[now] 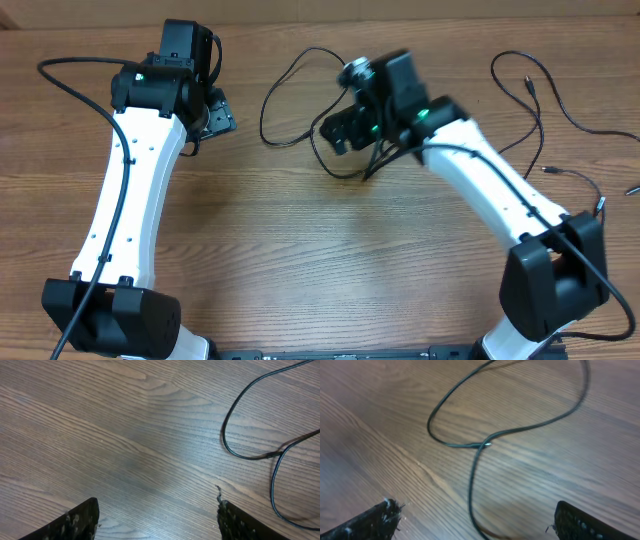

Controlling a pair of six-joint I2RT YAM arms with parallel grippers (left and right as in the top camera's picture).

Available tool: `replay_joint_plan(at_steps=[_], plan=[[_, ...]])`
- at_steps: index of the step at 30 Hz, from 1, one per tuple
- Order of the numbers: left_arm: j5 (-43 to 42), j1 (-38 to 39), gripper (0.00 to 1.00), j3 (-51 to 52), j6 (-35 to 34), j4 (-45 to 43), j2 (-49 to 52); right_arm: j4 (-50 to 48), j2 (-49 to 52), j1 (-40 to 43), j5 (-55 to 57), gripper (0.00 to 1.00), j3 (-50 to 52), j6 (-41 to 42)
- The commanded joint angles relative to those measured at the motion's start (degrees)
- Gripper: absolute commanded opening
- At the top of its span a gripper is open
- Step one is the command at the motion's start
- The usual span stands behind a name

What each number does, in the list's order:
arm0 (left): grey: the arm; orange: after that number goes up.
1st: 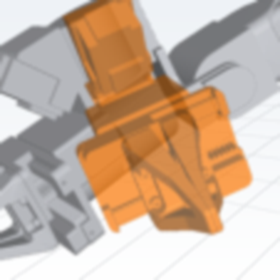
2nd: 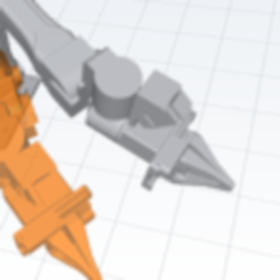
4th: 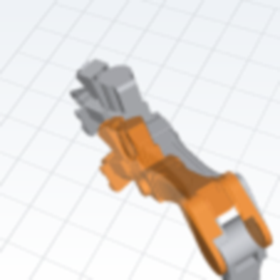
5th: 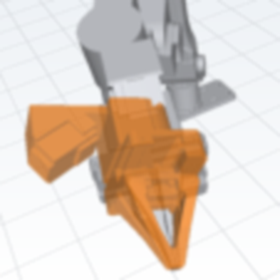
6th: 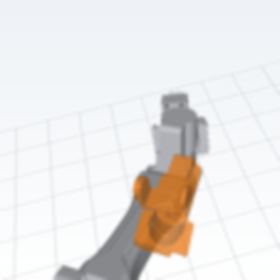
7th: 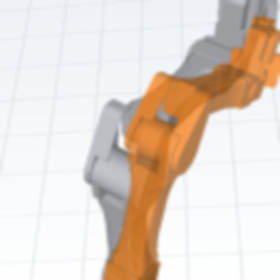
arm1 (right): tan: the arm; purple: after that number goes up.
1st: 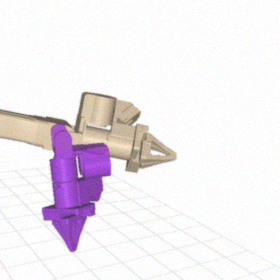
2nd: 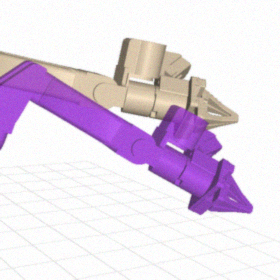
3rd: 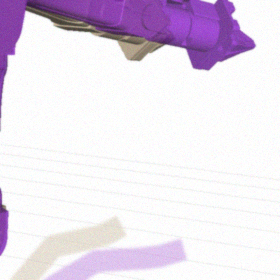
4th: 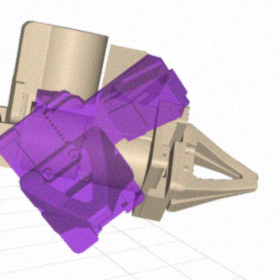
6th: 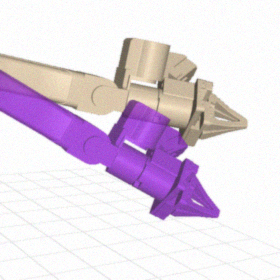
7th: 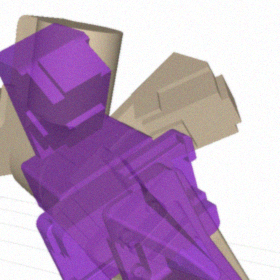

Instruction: Untangle cables

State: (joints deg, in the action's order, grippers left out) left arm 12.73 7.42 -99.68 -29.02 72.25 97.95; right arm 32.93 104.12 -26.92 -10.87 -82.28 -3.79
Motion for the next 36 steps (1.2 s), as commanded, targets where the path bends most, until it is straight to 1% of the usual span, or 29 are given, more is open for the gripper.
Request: replay_joint_plan(at_steps=[1, 2, 3, 8, 13, 17, 21, 25, 27, 30, 33, 36], plan=[[1.9, -0.9, 0.75, 0.3, -1.2, 0.0, 0.2, -3.6, -0.4, -3.1, 12.1, 0.99, 2.7, 6.4], [1.8, -1.4, 0.75, 0.3, -1.2, 0.1, 0.2, -4.2, -0.4, -3.8, 14.4, 1.0, 2.7, 9.6], [1.8, -1.8, 0.76, 0.3, -1.2, 0.2, 0.2, -4.6, -0.4, -4.0, 14.6, 1.0, 2.6, 10.3], [0.9, -3.5, 0.76, 0.3, -1.2, 1.1, 0.2, -1.4, -0.4, -3.6, 11.3, 1.0, 0.3, 11.1], [0.5, -3.9, 0.76, 0.3, -1.2, 1.5, 0.2, 2.1, 0.4, -3.4, 10.5, 1.0, 0.2, 11.7], [-1.3, -3.9, 0.77, 0.3, -1.2, 1.5, 0.2, 4.5, 3.1, -4.2, 8.2, 1.0, 0.3, 10.1], [-2.3, -3.9, 0.77, 0.3, -1.2, 1.8, 0.2, 7.8, 7.1, -4.5, 8.3, 1.0, 0.5, 4.7], [-2.3, -3.9, 0.77, 0.3, -1.0, 2.4, 0.2, 9.7, 9.7, -4.5, 10.6, 0.97, 0.5, 4.4], [-2.3, -3.9, 0.77, 0.3, -1.0, 2.5, 0.2, 10.0, 10.3, -4.5, 14.7, 0.97, 0.5, 9.0], [-2.3, -3.9, 0.77, 0.3, -1.0, 2.5, 0.2, 11.0, 10.4, -4.3, 22.0, 0.97, 0.5, 22.4], [-2.3, -3.9, 0.77, 0.3, -1.0, 2.5, 0.2, 12.0, 10.4, -3.7, 21.7, 0.97, 0.5, 35.2], [-2.3, -3.9, 0.77, 0.3, -1.0, 2.6, 0.2, 11.9, 10.4, -2.7, 18.6, 1.0, 0.5, 48.6]])
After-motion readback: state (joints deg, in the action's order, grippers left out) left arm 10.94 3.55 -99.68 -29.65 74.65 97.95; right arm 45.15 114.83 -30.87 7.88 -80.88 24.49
